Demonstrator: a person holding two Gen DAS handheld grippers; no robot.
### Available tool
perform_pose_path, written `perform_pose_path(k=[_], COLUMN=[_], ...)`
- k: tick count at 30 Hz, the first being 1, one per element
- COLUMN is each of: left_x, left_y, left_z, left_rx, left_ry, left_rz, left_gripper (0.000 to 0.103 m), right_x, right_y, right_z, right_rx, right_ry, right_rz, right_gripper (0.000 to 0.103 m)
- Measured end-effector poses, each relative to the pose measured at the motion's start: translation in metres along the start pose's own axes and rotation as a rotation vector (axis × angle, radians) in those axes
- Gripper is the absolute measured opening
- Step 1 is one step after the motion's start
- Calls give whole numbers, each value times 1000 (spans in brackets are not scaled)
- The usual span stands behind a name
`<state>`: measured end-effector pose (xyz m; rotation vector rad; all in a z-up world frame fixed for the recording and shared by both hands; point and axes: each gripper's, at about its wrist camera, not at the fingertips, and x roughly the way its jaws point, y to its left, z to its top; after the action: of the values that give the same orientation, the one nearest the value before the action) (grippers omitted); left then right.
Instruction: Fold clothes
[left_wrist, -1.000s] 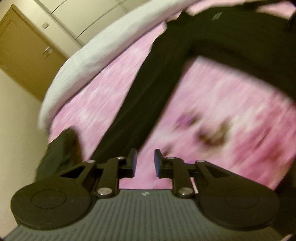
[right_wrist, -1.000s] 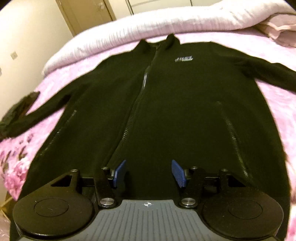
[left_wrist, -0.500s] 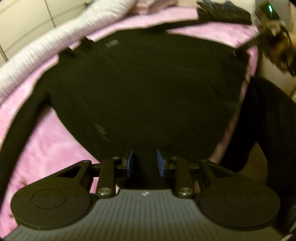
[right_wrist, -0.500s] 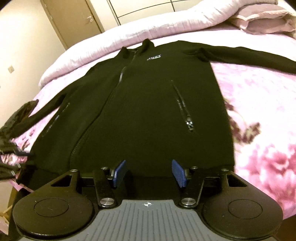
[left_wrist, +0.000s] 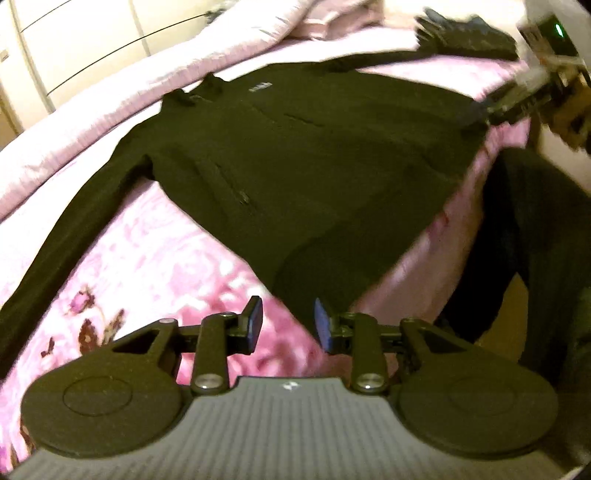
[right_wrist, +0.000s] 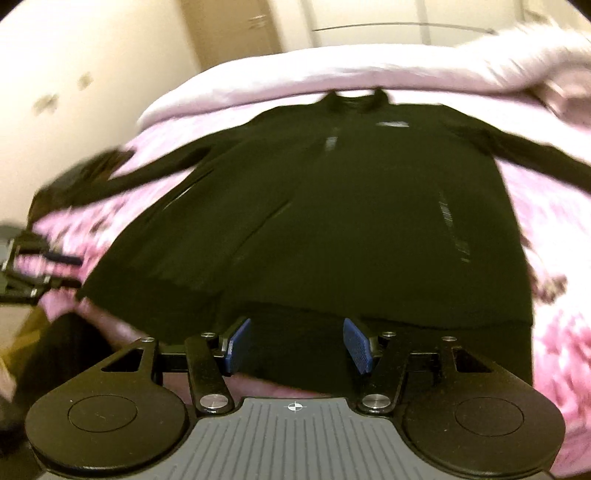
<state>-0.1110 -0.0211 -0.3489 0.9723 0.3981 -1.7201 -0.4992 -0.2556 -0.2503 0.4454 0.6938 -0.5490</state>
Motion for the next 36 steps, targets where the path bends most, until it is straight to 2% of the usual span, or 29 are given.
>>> perform_pose_path(k=[3, 9, 12, 13, 17, 18, 24, 29, 31, 34, 35, 36], left_x=[-1, 6, 1, -2, -11, -12, -16, -11, -10, -7, -7, -7], left_y=[-4, -8, -11, -14, -34, -36, -28, -27, -27, -27, -27, -27], left_z=[-9, -13, -11, -9, -4, -2, 4, 1, -1, -1, -1, -1], left_rx=[-10, -76, -83, -62, 64, 68, 41, 68, 70, 65, 59, 54], left_ry=[-1, -51, -92, -107, -147, -153, -176, -152, -146, -143, -145, -145], left_rz=[-33, -10, 13, 28, 94, 94, 73, 75, 73, 70, 65, 62], left_gripper=[33, 33, 8, 5, 2, 2, 2, 3, 4, 8, 8, 8], right_x=[6, 30, 42, 45, 58, 61, 67, 55, 51, 50, 53, 55], right_y=[27, 74, 93, 96, 102, 101, 97, 83, 81, 86, 91, 95], right_z=[-5, -16, -19, -20, -24, -26, -39, -37, -35, -34, -37, -39], right_rx=[-120, -310, -406, -436, -563, -596, -688, -634, -626, -675, -713, -752], right_ry=[18, 19, 14, 17, 36, 41, 32, -24, -56, -68, -64, -60], right_rz=[7, 42, 48, 31, -42, -59, -84, -103, -123, -140, -146, -152], right_gripper=[60, 66, 66, 66, 66, 66, 66, 66, 63, 50, 43, 29])
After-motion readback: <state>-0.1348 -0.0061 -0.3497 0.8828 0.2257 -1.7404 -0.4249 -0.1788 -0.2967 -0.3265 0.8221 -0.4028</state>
